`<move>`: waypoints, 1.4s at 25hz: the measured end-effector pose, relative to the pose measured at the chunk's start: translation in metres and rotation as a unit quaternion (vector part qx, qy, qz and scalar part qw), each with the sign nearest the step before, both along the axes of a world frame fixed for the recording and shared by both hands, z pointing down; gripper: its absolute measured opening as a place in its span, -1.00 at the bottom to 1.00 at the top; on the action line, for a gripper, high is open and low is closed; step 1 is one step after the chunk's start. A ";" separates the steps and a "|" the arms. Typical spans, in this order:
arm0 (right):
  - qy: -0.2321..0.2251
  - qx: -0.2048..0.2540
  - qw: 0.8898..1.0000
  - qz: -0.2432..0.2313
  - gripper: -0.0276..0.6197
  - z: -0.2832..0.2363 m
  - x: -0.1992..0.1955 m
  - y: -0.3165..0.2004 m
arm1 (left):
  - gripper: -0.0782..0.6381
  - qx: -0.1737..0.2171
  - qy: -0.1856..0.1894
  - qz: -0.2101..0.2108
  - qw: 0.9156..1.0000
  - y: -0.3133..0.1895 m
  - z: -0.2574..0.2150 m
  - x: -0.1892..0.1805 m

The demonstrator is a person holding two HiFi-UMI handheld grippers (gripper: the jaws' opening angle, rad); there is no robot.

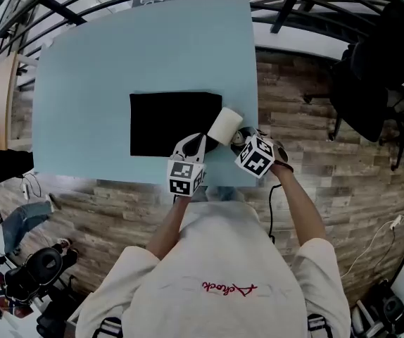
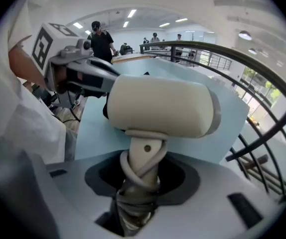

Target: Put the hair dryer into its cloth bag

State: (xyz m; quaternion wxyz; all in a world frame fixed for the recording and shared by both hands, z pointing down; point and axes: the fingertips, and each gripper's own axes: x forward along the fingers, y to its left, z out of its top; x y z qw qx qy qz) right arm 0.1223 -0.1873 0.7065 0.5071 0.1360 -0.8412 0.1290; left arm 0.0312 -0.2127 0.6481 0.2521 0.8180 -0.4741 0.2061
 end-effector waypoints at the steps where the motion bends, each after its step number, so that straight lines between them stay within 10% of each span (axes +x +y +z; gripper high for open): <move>1: 0.008 -0.004 1.000 -0.011 -0.37 0.004 0.000 0.002 | -0.76 0.001 0.000 0.000 1.000 0.000 -0.001 0.000; 18: 0.150 -0.049 0.973 -0.171 -0.36 0.044 -0.008 0.003 | -0.76 0.008 0.017 0.022 1.000 0.005 -0.009 0.008; 35: 0.158 -0.022 0.955 -0.250 -0.36 0.040 -0.061 -0.018 | -0.76 0.011 0.045 0.044 0.998 0.007 -0.015 0.009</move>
